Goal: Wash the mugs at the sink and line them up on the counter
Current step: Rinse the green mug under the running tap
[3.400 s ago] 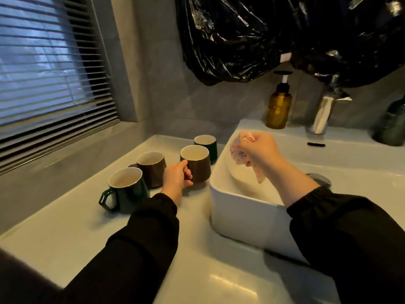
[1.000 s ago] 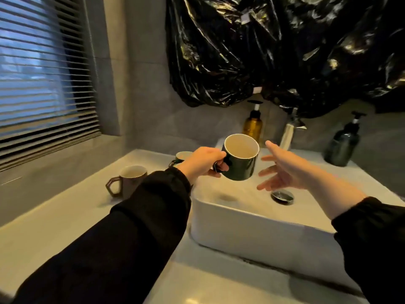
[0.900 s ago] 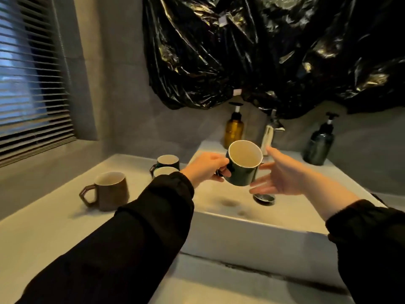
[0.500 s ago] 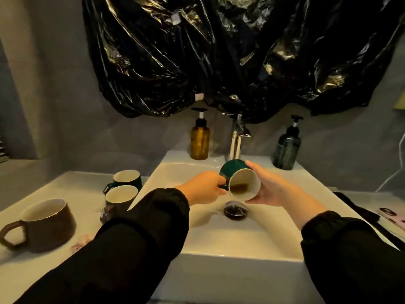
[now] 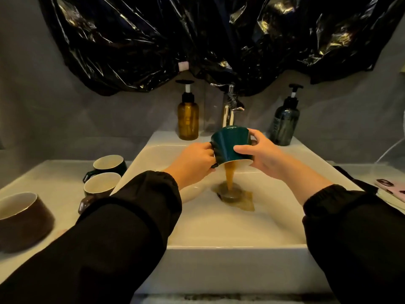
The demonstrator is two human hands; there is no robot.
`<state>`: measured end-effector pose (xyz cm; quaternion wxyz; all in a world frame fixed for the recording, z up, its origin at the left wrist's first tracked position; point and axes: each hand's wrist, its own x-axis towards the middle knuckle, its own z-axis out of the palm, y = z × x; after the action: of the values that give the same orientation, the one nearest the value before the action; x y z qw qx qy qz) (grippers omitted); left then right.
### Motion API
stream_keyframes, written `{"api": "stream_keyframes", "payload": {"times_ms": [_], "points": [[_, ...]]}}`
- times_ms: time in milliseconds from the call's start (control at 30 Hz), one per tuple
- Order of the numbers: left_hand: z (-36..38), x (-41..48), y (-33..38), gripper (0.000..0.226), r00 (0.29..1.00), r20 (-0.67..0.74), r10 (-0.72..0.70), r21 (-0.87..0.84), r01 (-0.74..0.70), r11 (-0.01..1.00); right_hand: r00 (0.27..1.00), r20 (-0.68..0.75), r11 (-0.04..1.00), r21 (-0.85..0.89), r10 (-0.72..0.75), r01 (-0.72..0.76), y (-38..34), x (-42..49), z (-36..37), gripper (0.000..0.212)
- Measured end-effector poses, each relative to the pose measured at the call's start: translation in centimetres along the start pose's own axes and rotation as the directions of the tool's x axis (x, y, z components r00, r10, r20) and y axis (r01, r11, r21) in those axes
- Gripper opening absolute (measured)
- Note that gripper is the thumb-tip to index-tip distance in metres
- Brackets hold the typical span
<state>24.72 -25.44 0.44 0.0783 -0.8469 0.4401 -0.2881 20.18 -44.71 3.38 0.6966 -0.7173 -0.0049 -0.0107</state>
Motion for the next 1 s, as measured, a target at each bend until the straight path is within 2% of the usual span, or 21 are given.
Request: {"api": "stream_keyframes", "payload": {"times_ms": [200, 400, 500, 533, 600, 667, 733, 800, 867, 1000], "points": [[-0.5, -0.2, -0.3, 0.017, 0.977, -0.209, 0.045, 0.119, -0.02, 0.993, 0.988, 0.034, 0.984, -0.094, -0.151, 0.153, -0.8, -0.9, -0.3, 0.078], [-0.9, -0.4, -0.2, 0.013, 0.962, -0.271, 0.018, 0.138, 0.02, 0.99, 0.977, 0.061, 0.968, -0.138, -0.205, 0.211, -1.6, -1.5, -0.7, 0.078], [-1.4, -0.5, 0.5, 0.017, 0.973, -0.23, -0.015, 0.028, 0.022, 0.999, 0.993, 0.068, 0.995, 0.005, -0.097, 0.097, -1.6, -1.7, -1.1, 0.073], [-1.6, -0.6, 0.8, 0.018, 0.983, -0.175, -0.054, -0.074, 0.042, 0.996, 0.997, 0.082, 0.999, 0.039, -0.017, 0.014, -1.5, -1.7, -1.3, 0.07], [-2.1, -0.7, 1.6, 0.021, 0.984, -0.008, -0.18, -0.305, 0.169, 0.937, 0.979, 0.104, 0.983, 0.031, 0.178, -0.182, -1.1, -1.5, -1.7, 0.057], [-2.7, -0.4, 2.4, 0.021, 0.953, 0.143, -0.268, -0.46, 0.304, 0.834, 0.937, 0.079, 0.938, 0.049, 0.34, -0.344, -0.5, -1.2, -2.1, 0.058], [-3.2, -0.1, 3.0, 0.016, 0.912, 0.264, -0.314, -0.619, 0.41, 0.67, 0.91, 0.054, 0.906, 0.086, 0.411, -0.415, -0.2, -0.9, -2.4, 0.072], [-3.6, 0.0, 3.1, 0.018, 0.87, 0.352, -0.345, -0.742, 0.484, 0.463, 0.894, -0.002, 0.89, 0.096, 0.447, -0.445, -0.4, -0.9, -2.4, 0.084], [-3.8, 0.0, 2.7, 0.024, 0.835, 0.381, -0.397, -0.839, 0.493, 0.232, 0.891, -0.066, 0.893, 0.056, 0.449, -0.446, -0.9, -1.3, -2.1, 0.084], [-4.5, 1.2, 1.6, 0.036, 0.699, 0.505, -0.506, -0.863, 0.418, -0.285, 0.925, -0.171, 0.902, -0.218, 0.34, -0.372, -1.9, -1.4, -0.6, 0.073]]}}
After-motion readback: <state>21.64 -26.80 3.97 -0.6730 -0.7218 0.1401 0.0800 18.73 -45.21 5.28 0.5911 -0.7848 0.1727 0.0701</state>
